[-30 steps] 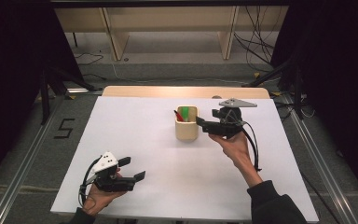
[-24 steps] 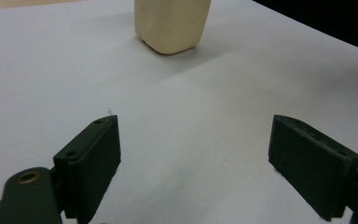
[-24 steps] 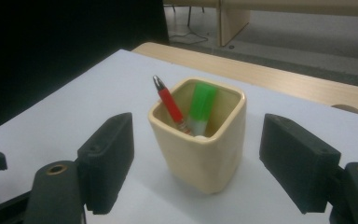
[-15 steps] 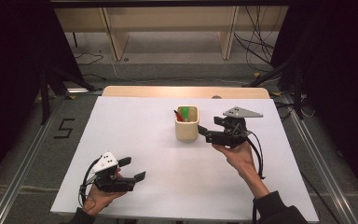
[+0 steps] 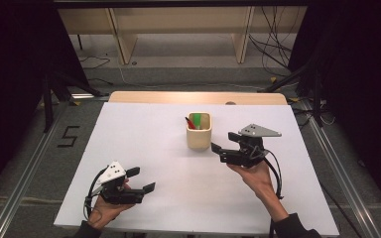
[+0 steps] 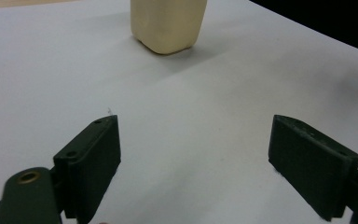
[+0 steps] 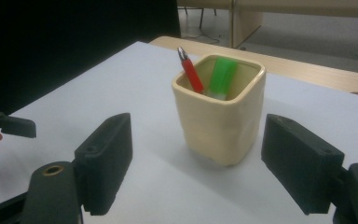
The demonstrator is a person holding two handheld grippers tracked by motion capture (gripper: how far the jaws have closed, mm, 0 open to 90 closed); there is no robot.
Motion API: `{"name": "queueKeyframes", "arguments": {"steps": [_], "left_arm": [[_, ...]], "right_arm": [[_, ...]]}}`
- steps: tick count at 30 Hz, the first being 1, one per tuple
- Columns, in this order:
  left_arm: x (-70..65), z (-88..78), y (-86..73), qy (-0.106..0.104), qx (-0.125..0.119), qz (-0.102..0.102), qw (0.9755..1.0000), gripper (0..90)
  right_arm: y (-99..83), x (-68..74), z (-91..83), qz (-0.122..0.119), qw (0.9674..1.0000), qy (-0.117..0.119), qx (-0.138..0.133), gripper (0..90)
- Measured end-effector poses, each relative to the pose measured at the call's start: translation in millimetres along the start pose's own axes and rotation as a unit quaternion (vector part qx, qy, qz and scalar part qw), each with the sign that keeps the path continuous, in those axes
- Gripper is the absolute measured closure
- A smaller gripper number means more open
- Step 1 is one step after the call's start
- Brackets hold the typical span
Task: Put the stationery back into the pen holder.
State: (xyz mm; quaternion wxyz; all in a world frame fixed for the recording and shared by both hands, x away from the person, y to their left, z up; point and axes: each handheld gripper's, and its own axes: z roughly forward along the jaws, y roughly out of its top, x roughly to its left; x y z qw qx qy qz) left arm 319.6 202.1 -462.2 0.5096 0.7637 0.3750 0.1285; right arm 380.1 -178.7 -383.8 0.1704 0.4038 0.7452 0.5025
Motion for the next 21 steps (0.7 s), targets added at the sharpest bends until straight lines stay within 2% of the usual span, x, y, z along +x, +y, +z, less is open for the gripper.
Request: {"name": "queueKeyframes", "arguments": {"steps": [8, 11, 17, 21], "left_arm": [[-1.0, -0.5, 0.4, -0.004, -0.001, 0.003, 1.0000, 16.3], [-1.3, -0.4, 0.5, -0.007, -0.002, 0.004, 1.0000, 16.4], [-1.9, -0.2, 0.5, -0.012, 0.000, 0.008, 0.9999, 16.3], [-2.4, 0.1, 0.3, -0.012, 0.001, 0.008, 0.9999, 16.3]], "right_arm": [[-8.5, 6.0, -5.0, -0.015, 0.9999, 0.006, -0.005, 24.5], [-14.4, 10.2, -7.0, -0.028, 0.9996, 0.000, -0.004, 24.2], [-25.1, 17.7, -9.8, -0.049, 0.9988, 0.006, -0.004, 24.0], [-30.6, 20.0, -12.4, -0.048, 0.9988, 0.010, -0.006, 24.0]]}}
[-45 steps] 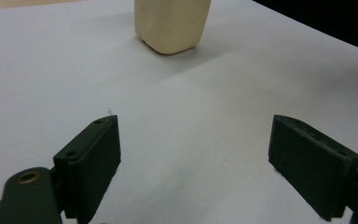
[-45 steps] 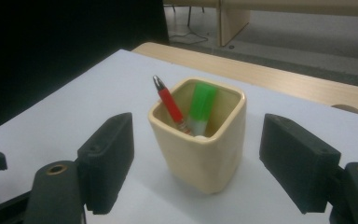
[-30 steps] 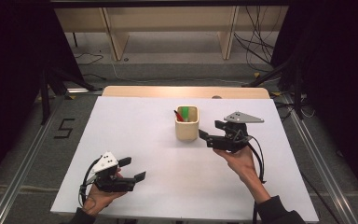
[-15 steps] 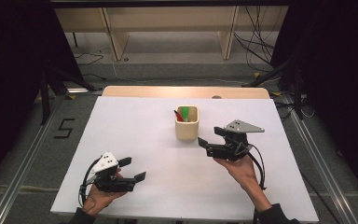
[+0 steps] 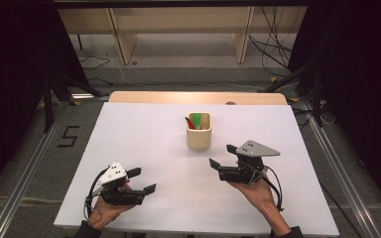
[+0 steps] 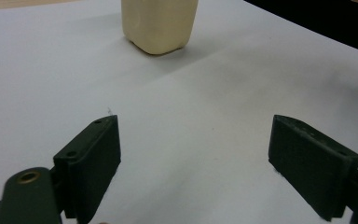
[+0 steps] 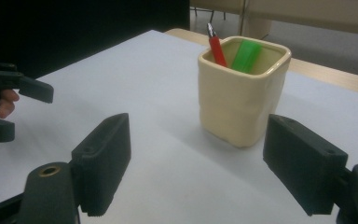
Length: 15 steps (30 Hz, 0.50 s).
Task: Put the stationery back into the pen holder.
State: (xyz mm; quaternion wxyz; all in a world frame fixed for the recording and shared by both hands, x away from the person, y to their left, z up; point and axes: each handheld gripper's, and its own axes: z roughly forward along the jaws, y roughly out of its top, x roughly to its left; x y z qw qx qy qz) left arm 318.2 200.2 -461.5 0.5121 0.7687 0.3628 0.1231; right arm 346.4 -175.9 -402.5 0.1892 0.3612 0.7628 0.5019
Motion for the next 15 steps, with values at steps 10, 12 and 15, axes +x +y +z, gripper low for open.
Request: {"name": "queueKeyframes", "arguments": {"steps": [10, 12, 15], "left_arm": [[-0.8, -0.5, 0.6, -0.003, -0.002, 0.002, 1.0000, 16.3], [-1.0, -0.6, 0.7, -0.004, -0.002, 0.002, 1.0000, 16.3], [-1.2, -1.0, 0.9, -0.006, -0.002, 0.003, 1.0000, 16.3]], "right_arm": [[-16.3, 3.0, -8.6, 0.003, 1.0000, 0.006, 0.003, 23.6], [-19.3, 2.8, -11.4, 0.005, 1.0000, 0.007, 0.004, 23.4], [-24.9, 2.8, -16.0, 0.008, 1.0000, 0.005, 0.003, 22.9]]}}
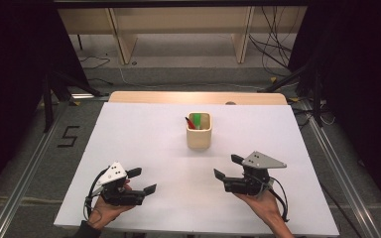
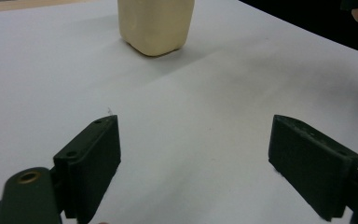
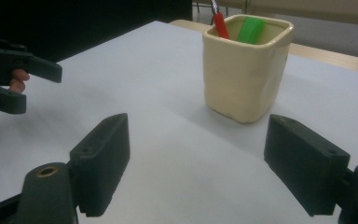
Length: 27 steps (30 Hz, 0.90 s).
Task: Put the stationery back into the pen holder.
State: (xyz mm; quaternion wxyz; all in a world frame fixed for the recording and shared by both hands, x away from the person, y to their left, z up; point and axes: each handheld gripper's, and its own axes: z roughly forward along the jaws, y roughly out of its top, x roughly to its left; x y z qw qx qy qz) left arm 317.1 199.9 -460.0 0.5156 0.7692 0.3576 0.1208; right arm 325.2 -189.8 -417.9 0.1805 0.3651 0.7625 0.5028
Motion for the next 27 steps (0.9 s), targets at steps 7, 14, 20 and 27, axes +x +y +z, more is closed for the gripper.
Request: {"name": "queueKeyframes", "arguments": {"steps": [7, 14, 20, 27], "left_arm": [[0.5, -1.8, 0.9, -0.002, -0.003, 0.002, 1.0000, 16.4], [-0.1, -1.7, 1.1, -0.004, -0.002, 0.005, 1.0000, 16.3], [-0.8, -1.4, 0.9, -0.005, 0.000, 0.007, 1.0000, 16.3], [-1.1, -1.5, 0.9, -0.008, 0.000, 0.010, 0.9999, 16.4]], "right_arm": [[-13.9, -1.1, -9.0, 0.007, 1.0000, -0.004, 0.000, 22.3], [-24.8, -2.0, -15.7, 0.013, 0.9999, -0.007, -0.005, 22.3], [-31.8, -3.6, -21.9, 0.016, 0.9998, -0.013, -0.007, 22.0], [-36.7, -4.9, -28.7, 0.020, 0.9996, -0.019, -0.007, 21.9]]}}
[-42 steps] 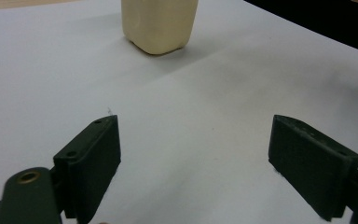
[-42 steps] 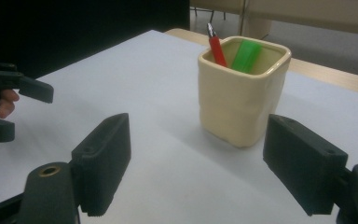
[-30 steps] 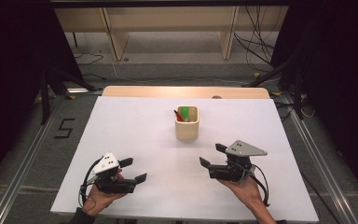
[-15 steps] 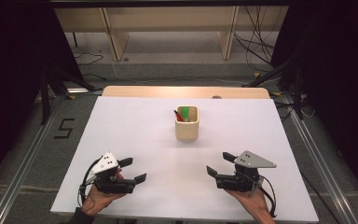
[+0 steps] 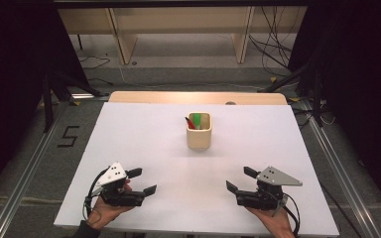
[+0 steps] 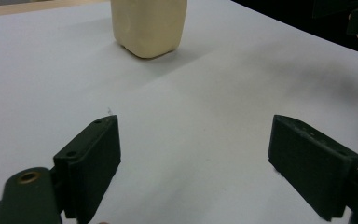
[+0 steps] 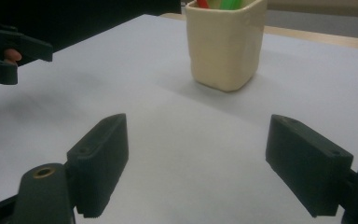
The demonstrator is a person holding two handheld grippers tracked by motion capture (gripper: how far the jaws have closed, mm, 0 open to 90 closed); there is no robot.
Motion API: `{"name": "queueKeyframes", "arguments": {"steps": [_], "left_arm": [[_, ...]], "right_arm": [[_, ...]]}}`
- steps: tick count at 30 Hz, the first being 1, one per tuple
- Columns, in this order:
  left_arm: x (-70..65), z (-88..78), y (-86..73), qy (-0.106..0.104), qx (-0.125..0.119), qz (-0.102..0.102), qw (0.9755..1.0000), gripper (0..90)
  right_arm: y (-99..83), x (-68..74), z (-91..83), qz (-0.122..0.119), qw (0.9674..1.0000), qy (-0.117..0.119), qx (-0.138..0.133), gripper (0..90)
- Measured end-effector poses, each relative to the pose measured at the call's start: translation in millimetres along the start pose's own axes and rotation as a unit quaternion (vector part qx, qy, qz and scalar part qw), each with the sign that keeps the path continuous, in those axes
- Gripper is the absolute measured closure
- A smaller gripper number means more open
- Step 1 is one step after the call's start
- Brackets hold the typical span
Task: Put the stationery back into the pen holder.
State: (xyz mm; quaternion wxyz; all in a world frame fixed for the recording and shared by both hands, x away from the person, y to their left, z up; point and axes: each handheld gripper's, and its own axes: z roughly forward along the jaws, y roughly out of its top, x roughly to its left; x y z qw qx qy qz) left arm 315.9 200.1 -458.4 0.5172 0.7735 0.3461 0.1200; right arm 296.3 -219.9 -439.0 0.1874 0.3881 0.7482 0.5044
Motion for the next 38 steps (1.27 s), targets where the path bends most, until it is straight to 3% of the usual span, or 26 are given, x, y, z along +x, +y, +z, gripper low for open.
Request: {"name": "queueKeyframes", "arguments": {"steps": [14, 38], "left_arm": [[-1.0, 0.1, -0.2, -0.004, -0.003, 0.003, 1.0000, 16.4], [1.2, 0.7, -1.3, -0.008, -0.003, -0.003, 1.0000, 16.3]], "right_arm": [[-12.0, -1.3, -5.2, 0.009, 1.0000, -0.003, 0.001, 21.6], [-11.3, -4.2, -6.0, 0.017, 0.9998, -0.004, -0.006, 20.0]]}}
